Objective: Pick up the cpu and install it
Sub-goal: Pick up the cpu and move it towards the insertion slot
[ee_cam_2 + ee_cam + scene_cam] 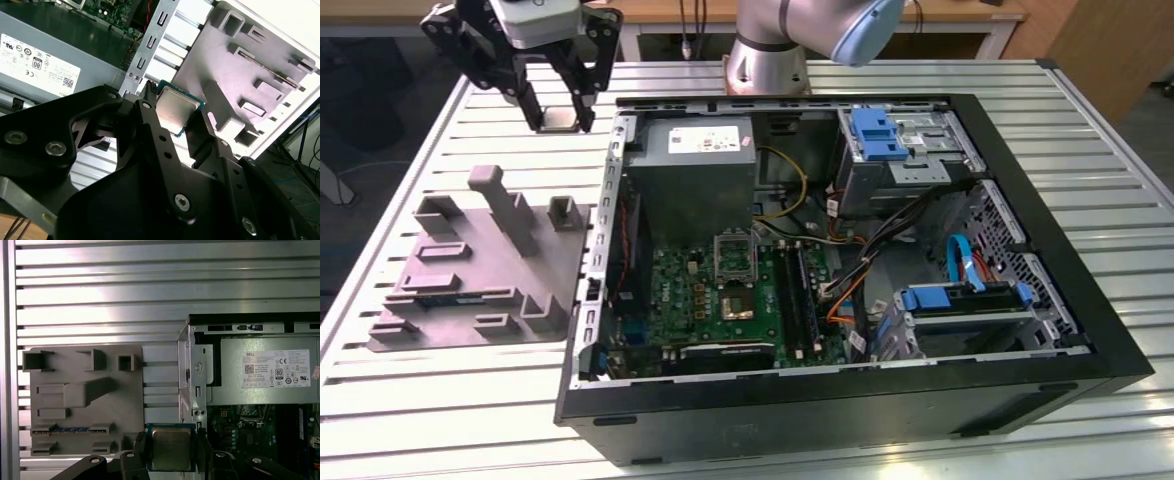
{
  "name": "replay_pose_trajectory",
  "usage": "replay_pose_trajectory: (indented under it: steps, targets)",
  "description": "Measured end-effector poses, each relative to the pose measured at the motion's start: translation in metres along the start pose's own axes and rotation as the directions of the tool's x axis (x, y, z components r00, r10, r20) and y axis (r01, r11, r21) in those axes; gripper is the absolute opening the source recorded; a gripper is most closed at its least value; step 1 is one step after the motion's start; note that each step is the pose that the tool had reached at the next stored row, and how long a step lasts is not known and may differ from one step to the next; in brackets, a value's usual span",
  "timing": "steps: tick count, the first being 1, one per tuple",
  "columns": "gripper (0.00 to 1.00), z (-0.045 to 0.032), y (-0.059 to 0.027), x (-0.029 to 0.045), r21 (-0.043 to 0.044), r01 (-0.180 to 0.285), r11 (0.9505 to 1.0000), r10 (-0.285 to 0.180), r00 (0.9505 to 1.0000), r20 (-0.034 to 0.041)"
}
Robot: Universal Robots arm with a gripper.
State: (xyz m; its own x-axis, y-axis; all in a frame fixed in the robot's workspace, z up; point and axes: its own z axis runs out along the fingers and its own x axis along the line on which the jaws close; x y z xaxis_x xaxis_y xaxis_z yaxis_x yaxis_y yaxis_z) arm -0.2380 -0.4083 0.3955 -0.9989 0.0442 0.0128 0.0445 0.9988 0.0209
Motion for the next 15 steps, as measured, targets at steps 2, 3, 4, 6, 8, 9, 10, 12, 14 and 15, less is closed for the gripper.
replay_pose_trajectory:
  steps: [2, 3, 4, 6, 8, 9, 10, 12, 14, 15]
  targets:
    - [0.47, 0.0, 0.0001, -0.0011, -0.0001, 0.0, 1.0, 0.0, 1.0, 0.0001]
    - [0.47, 0.0, 0.0001, -0.0017, 0.0, 0.0, 1.0, 0.0, 1.0, 0.0]
    - [0.47, 0.0, 0.0001, -0.0024, 0.0, 0.0, 1.0, 0.0, 1.0, 0.0]
    - [0.47, 0.0, 0.0002, -0.0037, -0.0001, 0.0, 1.0, 0.0, 1.0, 0.0]
    - [0.47, 0.0, 0.0002, -0.0049, -0.0001, 0.0, 1.0, 0.0, 1.0, 0.0001]
    - [0.47, -0.0001, 0.0003, -0.0057, 0.0, 0.0, 1.0, 0.0, 1.0, 0.0]
    - [0.47, 0.0, 0.0003, -0.0063, -0.0001, 0.0, 1.0, 0.0, 1.0, 0.0]
    - [0.47, -0.0001, 0.0003, -0.0076, 0.0, 0.0, 1.0, 0.0, 1.0, 0.0]
    - [0.47, -0.0001, 0.0004, -0.0088, 0.0, 0.0, 1.0, 0.0, 1.0, 0.0]
    - [0.47, -0.0001, 0.0004, -0.0095, -0.0001, 0.0, 1.0, 0.0, 1.0, 0.0]
